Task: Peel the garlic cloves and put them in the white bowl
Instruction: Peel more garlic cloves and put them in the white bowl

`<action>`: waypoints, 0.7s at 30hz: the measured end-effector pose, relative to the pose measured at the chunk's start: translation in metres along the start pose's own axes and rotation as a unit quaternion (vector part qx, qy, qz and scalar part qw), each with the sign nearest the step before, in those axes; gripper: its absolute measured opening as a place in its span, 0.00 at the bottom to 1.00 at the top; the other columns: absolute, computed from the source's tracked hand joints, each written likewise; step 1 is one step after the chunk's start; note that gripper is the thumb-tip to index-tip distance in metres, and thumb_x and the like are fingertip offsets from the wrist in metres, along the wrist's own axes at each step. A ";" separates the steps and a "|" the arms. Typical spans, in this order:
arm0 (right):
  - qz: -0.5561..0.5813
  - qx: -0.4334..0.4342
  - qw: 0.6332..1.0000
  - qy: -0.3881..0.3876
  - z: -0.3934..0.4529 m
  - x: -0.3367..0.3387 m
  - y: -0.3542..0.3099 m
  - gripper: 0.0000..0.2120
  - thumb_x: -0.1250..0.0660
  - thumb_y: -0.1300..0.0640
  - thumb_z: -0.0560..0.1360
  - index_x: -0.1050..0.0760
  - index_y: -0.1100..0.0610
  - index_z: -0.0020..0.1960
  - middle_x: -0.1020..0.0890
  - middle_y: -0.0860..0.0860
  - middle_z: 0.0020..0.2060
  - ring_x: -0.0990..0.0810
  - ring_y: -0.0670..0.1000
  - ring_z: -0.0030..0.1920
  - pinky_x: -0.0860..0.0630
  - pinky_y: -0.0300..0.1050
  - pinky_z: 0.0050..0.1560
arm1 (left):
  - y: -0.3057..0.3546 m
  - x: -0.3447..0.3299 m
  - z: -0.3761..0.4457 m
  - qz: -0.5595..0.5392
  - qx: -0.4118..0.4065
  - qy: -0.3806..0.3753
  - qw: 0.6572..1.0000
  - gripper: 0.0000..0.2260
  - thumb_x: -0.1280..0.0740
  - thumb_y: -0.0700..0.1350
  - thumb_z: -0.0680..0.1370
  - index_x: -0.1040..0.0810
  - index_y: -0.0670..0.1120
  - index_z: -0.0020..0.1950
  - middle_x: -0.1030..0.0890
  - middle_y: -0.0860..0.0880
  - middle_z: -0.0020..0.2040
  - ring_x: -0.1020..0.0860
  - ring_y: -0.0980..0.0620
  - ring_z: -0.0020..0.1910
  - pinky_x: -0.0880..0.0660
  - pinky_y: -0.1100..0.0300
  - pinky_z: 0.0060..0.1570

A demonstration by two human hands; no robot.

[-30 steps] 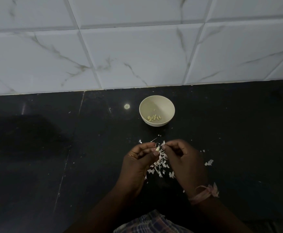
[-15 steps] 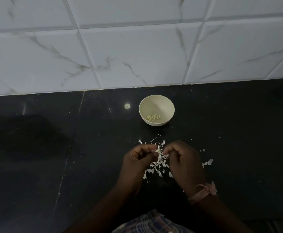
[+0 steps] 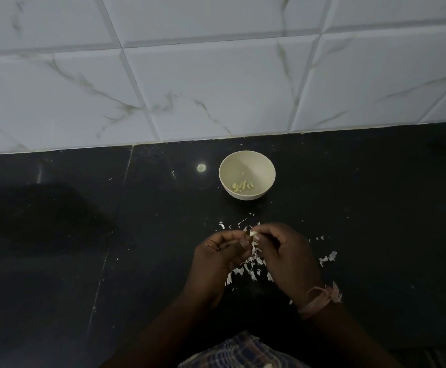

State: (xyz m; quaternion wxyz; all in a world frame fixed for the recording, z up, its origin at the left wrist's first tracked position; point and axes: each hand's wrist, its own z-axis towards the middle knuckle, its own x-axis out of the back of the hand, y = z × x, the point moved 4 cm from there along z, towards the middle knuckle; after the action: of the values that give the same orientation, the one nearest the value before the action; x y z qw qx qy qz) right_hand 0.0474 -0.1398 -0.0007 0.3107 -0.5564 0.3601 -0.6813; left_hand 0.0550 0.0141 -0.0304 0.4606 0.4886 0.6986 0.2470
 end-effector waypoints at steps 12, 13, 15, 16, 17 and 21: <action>-0.032 -0.082 0.995 -0.039 -0.019 -0.029 0.007 0.05 0.47 0.51 0.85 0.33 0.45 0.58 0.19 0.42 0.43 0.19 0.44 0.42 0.25 0.46 0.43 | 0.010 -0.005 -0.002 -0.145 0.058 0.049 0.986 0.12 0.38 0.36 0.83 0.23 0.39 0.65 0.16 0.38 0.59 0.16 0.43 0.58 0.16 0.51 0.52; -0.030 -0.080 0.996 -0.009 -0.017 -0.024 0.005 0.06 0.47 0.49 0.85 0.32 0.45 0.57 0.20 0.41 0.41 0.21 0.43 0.40 0.26 0.45 0.40 | 0.011 -0.002 0.000 -0.137 0.056 0.062 0.987 0.12 0.39 0.37 0.84 0.23 0.39 0.65 0.17 0.38 0.61 0.17 0.43 0.60 0.17 0.51 0.54; 0.017 -0.036 0.999 0.006 -0.018 -0.022 -0.012 0.11 0.48 0.46 0.84 0.29 0.46 0.58 0.19 0.37 0.46 0.20 0.39 0.45 0.26 0.38 0.42 | 0.011 0.000 0.004 -0.112 0.074 0.076 0.988 0.12 0.41 0.36 0.85 0.22 0.38 0.65 0.18 0.37 0.63 0.19 0.42 0.63 0.20 0.50 0.60; 0.045 -0.023 0.999 -0.020 -0.021 -0.026 -0.020 0.13 0.49 0.46 0.84 0.28 0.46 0.60 0.19 0.36 0.51 0.20 0.37 0.50 0.26 0.35 0.46 | 0.010 -0.002 0.003 -0.098 0.088 0.071 0.989 0.12 0.42 0.35 0.85 0.21 0.38 0.63 0.18 0.36 0.62 0.19 0.42 0.61 0.21 0.50 0.62; 0.055 -0.025 0.997 -0.055 -0.023 -0.032 -0.023 0.13 0.48 0.46 0.84 0.28 0.46 0.61 0.19 0.36 0.55 0.20 0.35 0.54 0.26 0.32 0.51 | 0.010 -0.007 0.000 -0.085 0.102 0.060 0.989 0.13 0.43 0.35 0.84 0.20 0.37 0.61 0.17 0.35 0.59 0.17 0.43 0.56 0.19 0.51 0.59; 0.015 -0.115 0.993 -0.026 -0.015 -0.031 0.002 0.06 0.44 0.50 0.85 0.29 0.46 0.55 0.19 0.41 0.44 0.20 0.40 0.44 0.28 0.37 0.41 | 0.011 -0.015 -0.009 -0.055 0.095 0.031 0.993 0.11 0.40 0.34 0.83 0.20 0.35 0.60 0.14 0.39 0.52 0.13 0.46 0.50 0.16 0.58 0.47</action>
State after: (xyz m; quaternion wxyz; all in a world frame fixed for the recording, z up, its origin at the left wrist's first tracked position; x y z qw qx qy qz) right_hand 0.0390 -0.1129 -0.0209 0.2639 -0.6003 0.4361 -0.6163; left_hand 0.0538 0.0053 -0.0118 0.4025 0.4835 0.7588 0.1689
